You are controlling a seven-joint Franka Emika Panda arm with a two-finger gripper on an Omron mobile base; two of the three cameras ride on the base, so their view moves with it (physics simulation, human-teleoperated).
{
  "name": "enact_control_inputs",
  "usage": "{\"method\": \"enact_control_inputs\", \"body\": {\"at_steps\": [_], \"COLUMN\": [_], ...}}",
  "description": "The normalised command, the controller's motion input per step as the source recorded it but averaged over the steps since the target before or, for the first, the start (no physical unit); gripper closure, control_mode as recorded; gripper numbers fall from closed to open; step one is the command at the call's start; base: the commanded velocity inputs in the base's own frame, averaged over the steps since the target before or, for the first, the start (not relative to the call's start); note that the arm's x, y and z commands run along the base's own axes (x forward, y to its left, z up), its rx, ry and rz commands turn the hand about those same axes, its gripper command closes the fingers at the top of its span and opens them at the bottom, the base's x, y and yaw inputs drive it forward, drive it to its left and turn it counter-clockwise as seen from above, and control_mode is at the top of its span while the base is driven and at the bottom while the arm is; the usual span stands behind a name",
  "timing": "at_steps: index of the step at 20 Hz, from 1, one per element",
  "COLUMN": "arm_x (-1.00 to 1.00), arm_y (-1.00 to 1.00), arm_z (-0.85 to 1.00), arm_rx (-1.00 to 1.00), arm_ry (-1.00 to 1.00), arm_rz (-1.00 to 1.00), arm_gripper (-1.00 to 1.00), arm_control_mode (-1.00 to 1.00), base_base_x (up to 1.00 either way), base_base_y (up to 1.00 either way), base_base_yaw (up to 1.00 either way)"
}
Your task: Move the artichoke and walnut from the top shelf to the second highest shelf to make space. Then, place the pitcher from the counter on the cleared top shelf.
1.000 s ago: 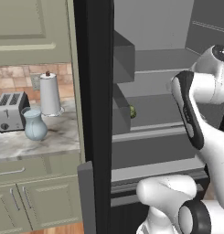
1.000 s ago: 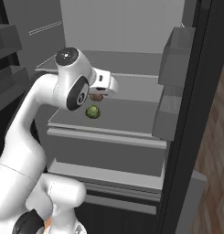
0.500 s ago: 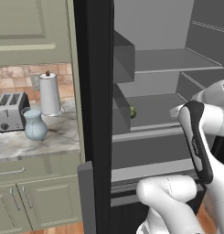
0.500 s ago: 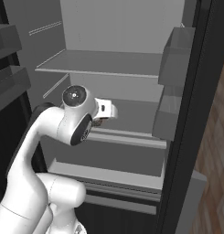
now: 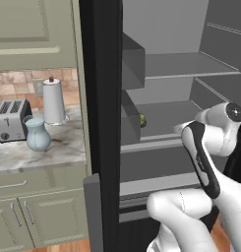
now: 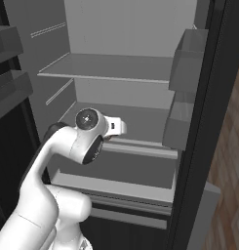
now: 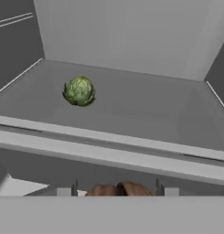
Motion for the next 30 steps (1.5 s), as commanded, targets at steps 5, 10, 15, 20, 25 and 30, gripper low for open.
{"method": "enact_control_inputs", "body": {"at_steps": [5, 10, 15, 20, 25, 30], "arm_x": [0.66, 0.66, 0.64, 0.51, 0.34, 0.34], "arm_y": [-0.04, -0.14, -0.10, -0.03, -0.09, -0.18], "arm_z": [-0.04, -0.13, -0.15, -0.31, -0.52, -0.45], "arm_rx": [0.04, 0.02, 0.00, 0.00, 0.00, 0.00], "arm_ry": [0.01, 0.00, 0.00, 0.01, 0.00, 0.00], "arm_rz": [0.02, 0.02, 0.01, 0.00, 0.00, 0.00], "arm_gripper": [1.00, 1.00, 1.00, 1.00, 1.00, 1.00], "arm_control_mode": [-1.00, -1.00, -1.00, -1.00, -1.00, -1.00], "base_base_x": [0.00, 0.00, 0.00, 0.00, 0.00, 0.00], "base_base_y": [0.00, 0.00, 0.00, 0.00, 0.00, 0.00], "base_base_yaw": [0.00, 0.00, 0.00, 0.00, 0.00, 0.00]}}
